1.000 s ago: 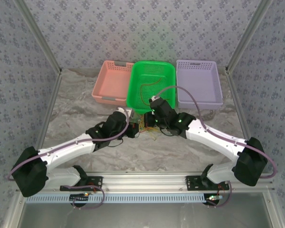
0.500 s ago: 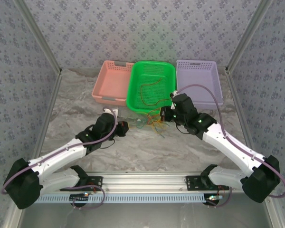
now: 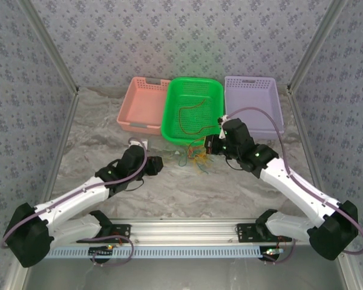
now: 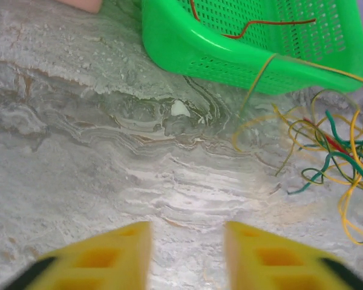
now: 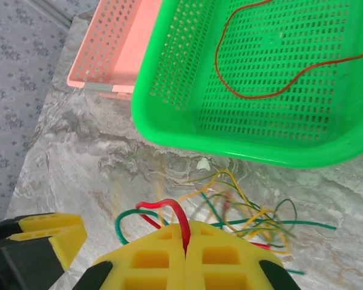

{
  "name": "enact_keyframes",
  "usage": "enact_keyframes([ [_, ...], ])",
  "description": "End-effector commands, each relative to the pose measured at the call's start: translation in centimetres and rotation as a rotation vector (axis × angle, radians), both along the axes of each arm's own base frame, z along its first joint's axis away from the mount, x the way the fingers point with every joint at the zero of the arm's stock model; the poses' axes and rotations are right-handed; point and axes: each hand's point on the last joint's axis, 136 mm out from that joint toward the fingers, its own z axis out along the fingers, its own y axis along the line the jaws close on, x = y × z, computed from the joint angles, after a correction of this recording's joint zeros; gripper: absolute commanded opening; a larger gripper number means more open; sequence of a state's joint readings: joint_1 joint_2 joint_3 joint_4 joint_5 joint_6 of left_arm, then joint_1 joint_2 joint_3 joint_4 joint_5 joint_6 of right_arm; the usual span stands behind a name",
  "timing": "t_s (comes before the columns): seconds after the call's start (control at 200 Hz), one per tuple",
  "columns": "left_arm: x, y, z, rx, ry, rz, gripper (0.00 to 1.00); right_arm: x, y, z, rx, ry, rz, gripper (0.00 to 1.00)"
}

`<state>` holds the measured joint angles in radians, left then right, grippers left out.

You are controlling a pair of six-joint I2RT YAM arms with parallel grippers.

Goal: Untangle the cables

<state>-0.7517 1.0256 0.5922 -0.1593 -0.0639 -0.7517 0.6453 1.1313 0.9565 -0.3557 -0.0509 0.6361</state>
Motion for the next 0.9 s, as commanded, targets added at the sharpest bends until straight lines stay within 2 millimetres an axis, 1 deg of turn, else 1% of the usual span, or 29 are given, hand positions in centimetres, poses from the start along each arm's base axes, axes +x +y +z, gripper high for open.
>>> enact_keyframes([
  [0.0, -0.2, -1.2, 3.9, -0.1, -0.024, -0.026, 0.5, -0.4, 1.6, -1.3, -0.021, -0.006, 0.077, 0.0],
  [0.065, -0.5, -1.9, 5.9, -0.152, -0.026, -0.035, 0.51, -0.4, 2.2, -1.6, -0.015, -0.015, 0.088, 0.0],
  [0.135, -0.9, -3.0, 7.6, -0.214, -0.01, -0.046, 0.51, -0.4, 2.8, -1.9, -0.011, -0.017, 0.096, 0.0],
  [0.19, -1.1, -4.0, 8.4, -0.246, 0.007, -0.053, 0.53, -0.4, 3.3, -2.1, -0.012, -0.015, 0.108, 0.0],
  [0.235, -1.2, -4.7, 8.5, -0.252, 0.033, -0.051, 0.56, -0.4, 3.8, -2.2, -0.013, -0.017, 0.118, 0.0],
  [0.34, -1.0, -6.5, 8.0, -0.266, 0.095, -0.036, 0.55, -0.5, 4.9, -2.5, -0.019, -0.016, 0.136, 0.0],
  [0.415, -0.7, -7.9, 7.7, -0.274, 0.108, -0.039, 0.52, -0.7, 5.5, -2.9, -0.018, -0.01, 0.145, 0.0],
  [0.465, -0.4, -8.4, 7.1, -0.262, 0.123, -0.028, 0.5, -0.9, 5.9, -3.0, -0.013, -0.009, 0.155, 0.0],
  [0.525, -0.1, -8.4, 6.0, -0.244, 0.147, -0.001, 0.47, -1.0, 6.3, -3.1, -0.008, -0.01, 0.161, 0.0],
  [0.605, 0.1, -8.8, 5.3, -0.246, 0.151, -0.007, 0.46, -1.2, 6.5, -3.4, -0.011, -0.007, 0.168, 0.0],
  [0.73, 0.1, -8.4, 4.0, -0.221, 0.17, 0.017, 0.45, -1.4, 6.7, -3.5, -0.002, -0.004, 0.172, 0.0],
  [0.894, 0.3, -8.2, 3.2, -0.216, 0.178, 0.039, 0.46, -1.7, 7.2, -4.2, -0.001, 0.0, 0.187, 0.0],
])
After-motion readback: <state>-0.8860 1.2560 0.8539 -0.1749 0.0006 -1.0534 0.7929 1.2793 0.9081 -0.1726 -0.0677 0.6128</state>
